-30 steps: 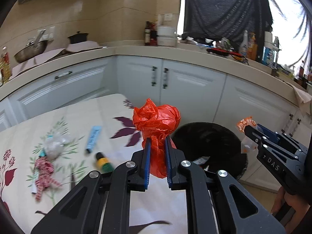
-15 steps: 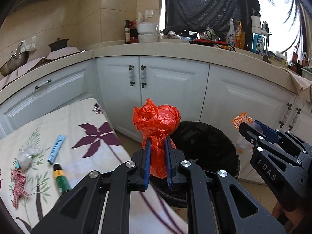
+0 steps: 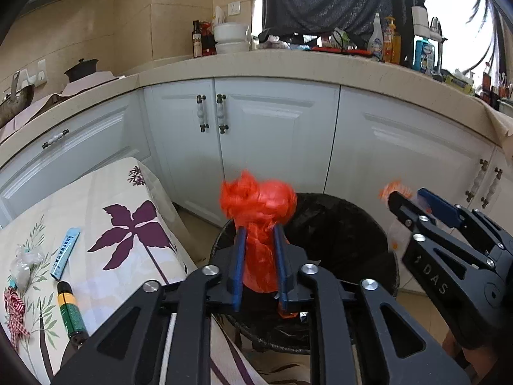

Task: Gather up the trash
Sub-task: 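Carry the red bag and clear bag over the black bin and open both grippers, then move both open grippers back over the trash on the table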

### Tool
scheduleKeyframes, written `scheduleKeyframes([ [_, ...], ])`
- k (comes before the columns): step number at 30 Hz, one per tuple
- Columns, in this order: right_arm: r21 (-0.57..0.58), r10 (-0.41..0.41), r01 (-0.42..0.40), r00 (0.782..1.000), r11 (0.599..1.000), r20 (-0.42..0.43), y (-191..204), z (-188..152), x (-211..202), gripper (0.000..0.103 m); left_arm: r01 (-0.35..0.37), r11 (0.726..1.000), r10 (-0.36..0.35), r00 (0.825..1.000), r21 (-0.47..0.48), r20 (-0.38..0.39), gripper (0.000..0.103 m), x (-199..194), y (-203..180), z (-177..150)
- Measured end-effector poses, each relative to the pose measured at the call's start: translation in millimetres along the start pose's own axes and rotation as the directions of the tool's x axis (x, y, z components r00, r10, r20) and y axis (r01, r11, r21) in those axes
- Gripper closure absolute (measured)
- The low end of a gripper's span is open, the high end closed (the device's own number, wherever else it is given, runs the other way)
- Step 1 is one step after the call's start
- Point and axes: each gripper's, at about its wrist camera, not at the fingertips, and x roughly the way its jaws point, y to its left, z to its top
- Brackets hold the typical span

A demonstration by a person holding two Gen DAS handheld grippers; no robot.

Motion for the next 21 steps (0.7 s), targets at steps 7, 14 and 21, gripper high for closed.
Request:
scheduleKeyframes([
  [7,0.011,-0.005,0.005,1.000,1.000,-0.016,-0.4,-2.7,5.2,0.056,-0.016,1.000,0.016,1.000,-0.023,0.007,0.055,-2.7,10.3,1.2],
  [14,0.005,0.015,-0.015,1.000,1.000,-0.010,10.2,0.1,-3.0,0.054,-0.041,0.998,0.042,0.999,-0.051,0.016,0.050,-15.9,28.0,1.0],
  [21,0.001,0.095,-0.095,0.995,0.995,-0.014,39.1,0.7,-13.4,0.052,-0.104,0.991,0.106,0.994,-0.083,0.026,0.044,-37.2,60.1,-9.0],
])
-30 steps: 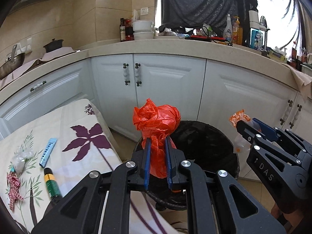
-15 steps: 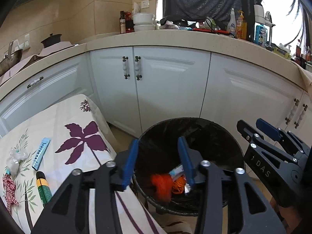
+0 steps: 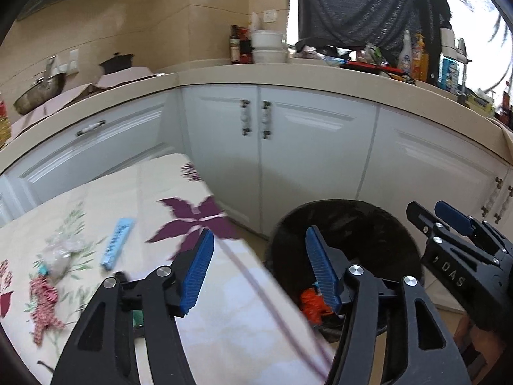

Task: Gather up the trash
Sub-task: 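Move both open grippers back over the trash on the table, then grasp the green spray can with the right gripper while the left gripper grasps the red checkered ribbon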

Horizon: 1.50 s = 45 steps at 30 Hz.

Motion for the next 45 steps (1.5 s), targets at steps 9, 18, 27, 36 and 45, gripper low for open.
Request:
scheduleKeyframes([
  [9,-0.061,0.162,-0.164,0.986,0.984,-0.039,69.3,-4.3,-5.8,0.052,-0.142,0.986,0.141,0.990,-0.084,-0.019,0.043,-28.3,72.4,-21.3],
  [18,-0.143,0.292,-0.304,0.951,0.942,-0.104,143.1,-11.7,-11.7,0.052,-0.282,0.943,0.275,0.959,-0.179,-0.062,0.043,-55.5,150.1,-46.9],
  [27,-0.220,0.331,-0.366,0.926,0.904,-0.179,199.5,-22.7,-14.3,0.052,-0.334,0.911,0.319,0.942,-0.243,-0.101,0.043,-69.2,198.5,-67.9],
  [36,-0.268,0.317,-0.392,0.905,0.880,-0.283,230.8,-35.2,-0.6,0.053,-0.340,0.898,0.312,0.939,-0.279,-0.143,0.043,-70.9,226.7,-80.9],
  [45,-0.273,0.295,-0.417,0.870,0.867,-0.395,241.1,-44.9,21.1,0.067,-0.299,0.910,0.259,0.951,-0.287,-0.169,0.043,-64.9,230.5,-83.4],
])
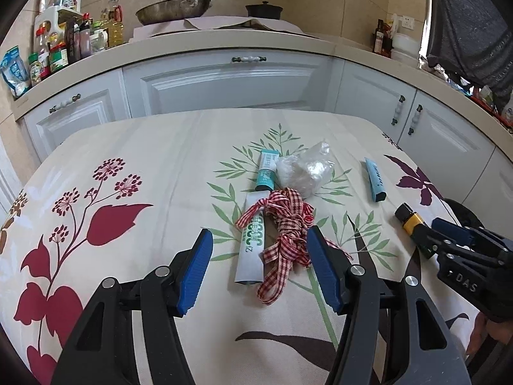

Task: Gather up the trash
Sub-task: 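Grasp the green spray can with the right gripper while the left gripper grasps the red checkered ribbon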

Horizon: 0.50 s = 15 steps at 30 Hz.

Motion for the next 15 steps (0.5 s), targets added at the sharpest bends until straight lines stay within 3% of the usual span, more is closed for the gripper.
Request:
scheduleKeyframes([
  [4,-0.007,0.018,-0.018,0.999,1.000,-0.044,0.4,-1.3,8.0,0.079,0.017,1.000,-0.017,1.000,0.005,-0.012,0.043,3.9,-3.7,2.0],
  [9,-0.014,0.028,-0.028,0.999,0.999,-0.045,0.5,-2.0,7.2,0.080,0.034,0.999,-0.034,0.999,0.020,-0.024,0.043,9.3,-10.5,4.6],
  [15,-0.006,0.039,-0.039,0.999,0.999,-0.034,-3.9,-2.0,2.7,0.080,0.046,0.998,-0.043,0.996,0.033,-0.073,0.053,22.9,-18.3,4.6],
])
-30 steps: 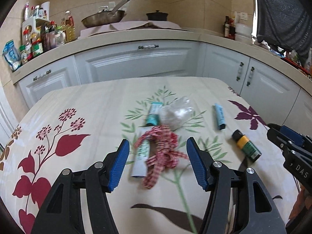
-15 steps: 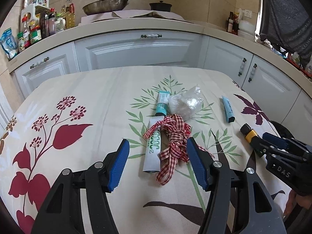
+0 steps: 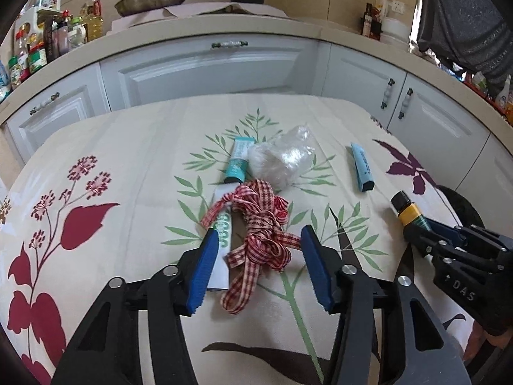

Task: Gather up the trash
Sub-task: 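Grasp the green spray can with the right gripper while the left gripper grasps the red checkered ribbon, then carry the green can and checkered ribbon over the black bin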

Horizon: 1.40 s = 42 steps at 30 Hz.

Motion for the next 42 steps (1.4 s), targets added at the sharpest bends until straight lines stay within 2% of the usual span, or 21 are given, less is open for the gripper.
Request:
scheduleKeyframes([
  [2,0.001,0.004,-0.004,1.000,1.000,-0.001,-1.5,-0.3,-0.4,0.080,0.010,1.000,-0.010,1.000,-0.004,-0.026,0.058,5.1,-0.1,-0.1],
  [7,0.002,0.013,-0.013,1.000,1.000,0.002,-2.7,-0.9,-1.2,0.080,0.014,1.000,-0.014,0.999,-0.004,-0.049,0.076,9.8,-1.5,-1.0],
  [12,0.001,0.017,-0.017,1.000,1.000,0.016,-2.2,-1.5,-4.3,0.080,0.014,1.000,-0.014,0.999,0.007,-0.035,0.085,6.6,-2.1,-1.5],
  [24,-0.009,-0.012,0.013,0.990,1.000,0.137,1.0,0.8,-35.8,0.080,0.029,1.000,-0.029,0.996,0.000,0.079,0.086,-28.9,-2.7,-1.7],
  [33,0.007,-0.058,0.058,0.970,0.998,0.238,-5.7,-0.2,-75.7,0.080,0.032,0.998,-0.041,0.974,0.045,0.225,0.086,-76.4,-20.6,5.3],
  [38,0.033,-0.092,0.086,0.956,0.996,0.278,-18.4,-5.5,-98.1,0.080,0.068,0.995,-0.085,0.961,0.076,0.263,0.086,-93.1,-37.2,6.4],
  [42,0.059,-0.139,0.127,0.937,0.990,0.320,-31.1,-12.6,-120.5,0.080,0.098,0.990,-0.123,0.949,0.101,0.290,0.086,-103.1,-54.1,5.7],
])
